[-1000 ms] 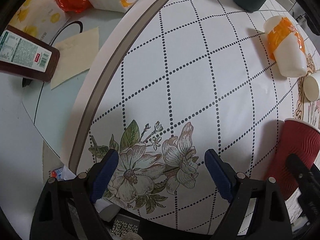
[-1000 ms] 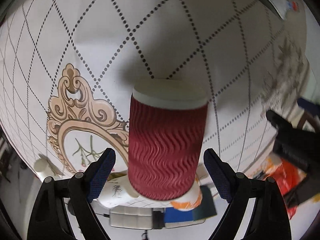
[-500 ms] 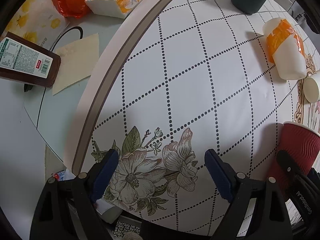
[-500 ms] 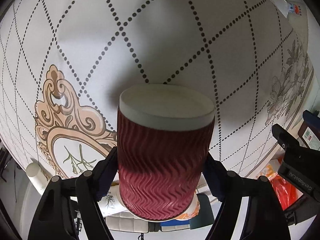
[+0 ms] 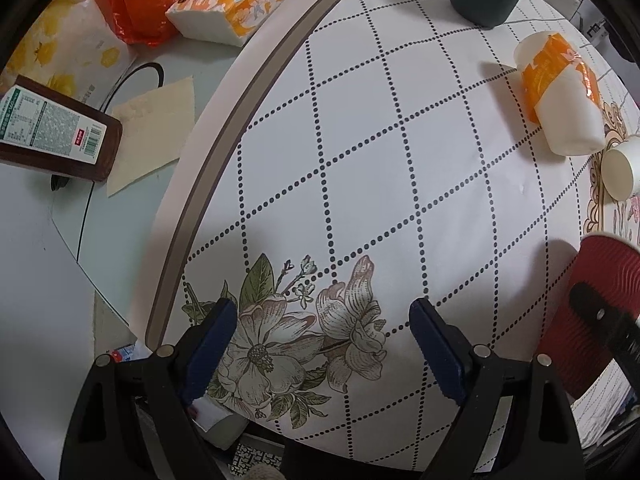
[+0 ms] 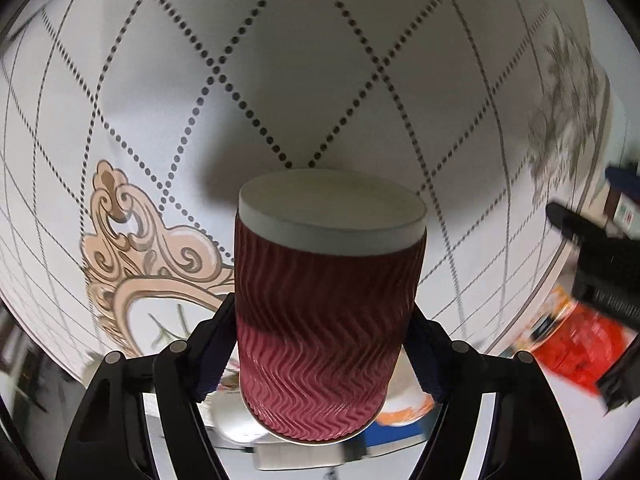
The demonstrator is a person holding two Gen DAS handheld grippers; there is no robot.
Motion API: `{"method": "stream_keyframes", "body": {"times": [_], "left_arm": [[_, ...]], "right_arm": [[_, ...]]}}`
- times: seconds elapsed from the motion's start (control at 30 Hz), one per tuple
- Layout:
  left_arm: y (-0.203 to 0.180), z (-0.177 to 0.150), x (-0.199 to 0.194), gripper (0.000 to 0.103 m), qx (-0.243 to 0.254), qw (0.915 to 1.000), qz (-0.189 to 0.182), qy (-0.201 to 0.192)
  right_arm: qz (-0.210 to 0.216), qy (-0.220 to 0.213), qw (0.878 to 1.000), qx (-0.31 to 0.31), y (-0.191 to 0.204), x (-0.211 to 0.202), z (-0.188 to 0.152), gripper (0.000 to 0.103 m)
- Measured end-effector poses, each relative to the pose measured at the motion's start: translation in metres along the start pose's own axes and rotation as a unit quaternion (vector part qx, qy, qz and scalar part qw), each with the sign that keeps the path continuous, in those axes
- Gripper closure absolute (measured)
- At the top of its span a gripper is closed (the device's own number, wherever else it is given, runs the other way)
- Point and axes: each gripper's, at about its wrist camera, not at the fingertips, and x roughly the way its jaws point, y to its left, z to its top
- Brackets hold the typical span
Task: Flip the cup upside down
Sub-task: 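Roll the right gripper to turn the red cup rim-down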
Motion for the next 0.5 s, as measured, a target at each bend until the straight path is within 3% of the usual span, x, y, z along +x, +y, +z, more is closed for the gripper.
{"method": "stream_keyframes", "body": {"times": [0.13,0.23,0.3,0.4,0.5], "left_arm": [[-0.009,0.001,-0.008,0.015,0.008,0.9999,0.002,-0.006],[-0.017,0.002,-0.012,0.015,0.016,0.9997,0.013,-0.010],[-0.023,0.004,-0.016,0.015,0.024,0.9995,0.015,-0.013],[-0.035,0.008,-0.022,0.015,0.035,0.9991,0.016,-0.017],[-0.045,0.010,-0.028,0.015,0.048,0.9985,0.017,-0.021]], "right_arm": [[0.047,0.007,0.995,0.085,-0.017,-0.003,-0.010,0.025],[0.105,0.008,0.980,0.168,-0.032,-0.001,-0.020,0.025],[0.145,0.006,0.963,0.227,-0.041,0.002,-0.027,0.025],[0.204,0.005,0.926,0.317,-0.048,0.011,-0.040,0.025],[0.260,0.000,0.879,0.400,-0.053,0.019,-0.056,0.025]]}}
